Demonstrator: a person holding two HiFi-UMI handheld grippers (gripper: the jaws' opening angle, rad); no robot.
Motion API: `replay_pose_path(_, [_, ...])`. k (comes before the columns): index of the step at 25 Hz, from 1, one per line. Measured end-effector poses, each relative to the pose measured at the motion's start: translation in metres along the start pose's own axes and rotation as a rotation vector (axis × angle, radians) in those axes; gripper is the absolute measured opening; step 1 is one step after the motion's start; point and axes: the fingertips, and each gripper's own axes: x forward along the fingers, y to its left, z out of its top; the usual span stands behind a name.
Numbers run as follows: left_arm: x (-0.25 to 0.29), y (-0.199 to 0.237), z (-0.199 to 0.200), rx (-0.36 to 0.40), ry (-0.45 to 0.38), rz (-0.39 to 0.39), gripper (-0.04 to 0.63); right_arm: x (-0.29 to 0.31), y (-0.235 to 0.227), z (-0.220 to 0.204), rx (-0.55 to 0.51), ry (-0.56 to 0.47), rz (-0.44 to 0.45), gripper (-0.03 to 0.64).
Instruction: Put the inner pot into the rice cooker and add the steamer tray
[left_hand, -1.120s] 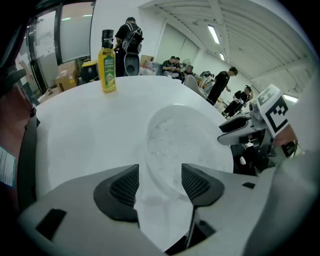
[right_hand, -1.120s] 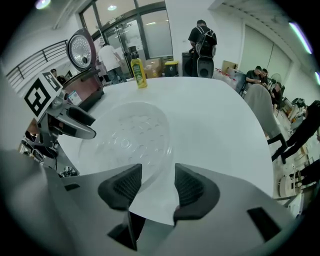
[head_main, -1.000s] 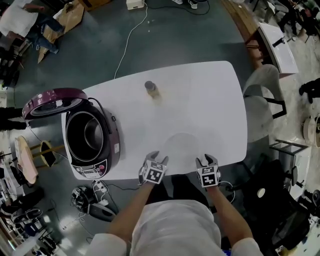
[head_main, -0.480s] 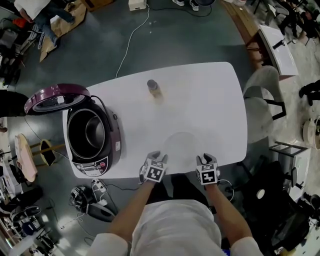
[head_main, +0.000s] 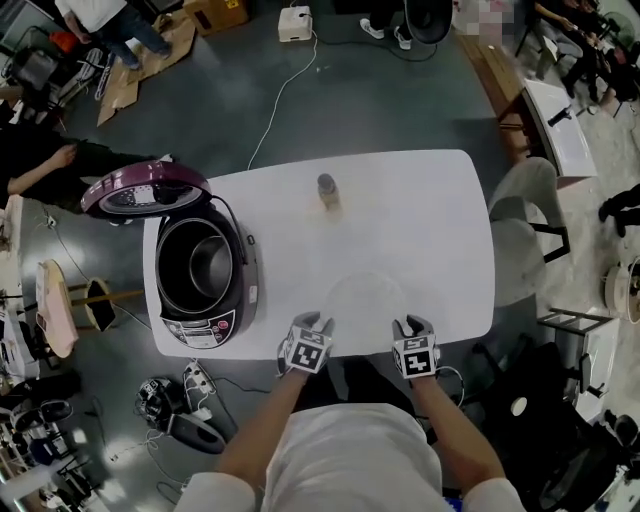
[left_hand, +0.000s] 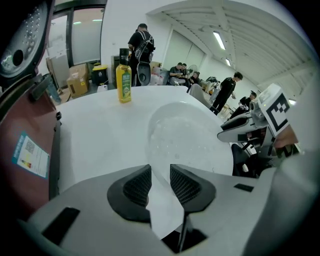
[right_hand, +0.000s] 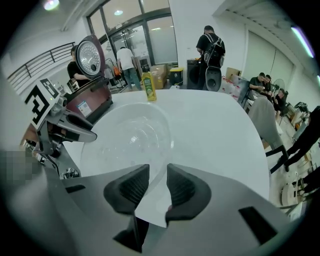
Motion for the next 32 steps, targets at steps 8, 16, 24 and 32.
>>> replay_pose_path(8, [-0.043,0.024,0.015,-0.029,-0.072,0.054,0.129,-0.016,0.025,0.048,-0.088,-0.056,0.02,0.121])
replay_pose_path(16, [-0.092,0.043,0.034,-0.035,-0.159,0.126,0.127,-0.036,0.048,0.095,-0.15,-0.105,0.042,0.12])
replay_pose_path(24, [-0.141,0.066,0.055,-0.074,-0.219,0.185,0.126,-0.056,0.076,0.15,-0.242,-0.163,0.07,0.118])
replay_pose_path(32, [-0.205,0.102,0.067,-0.101,-0.305,0.25,0.124,-0.066,0.118,0.212,-0.334,-0.237,0.104,0.118])
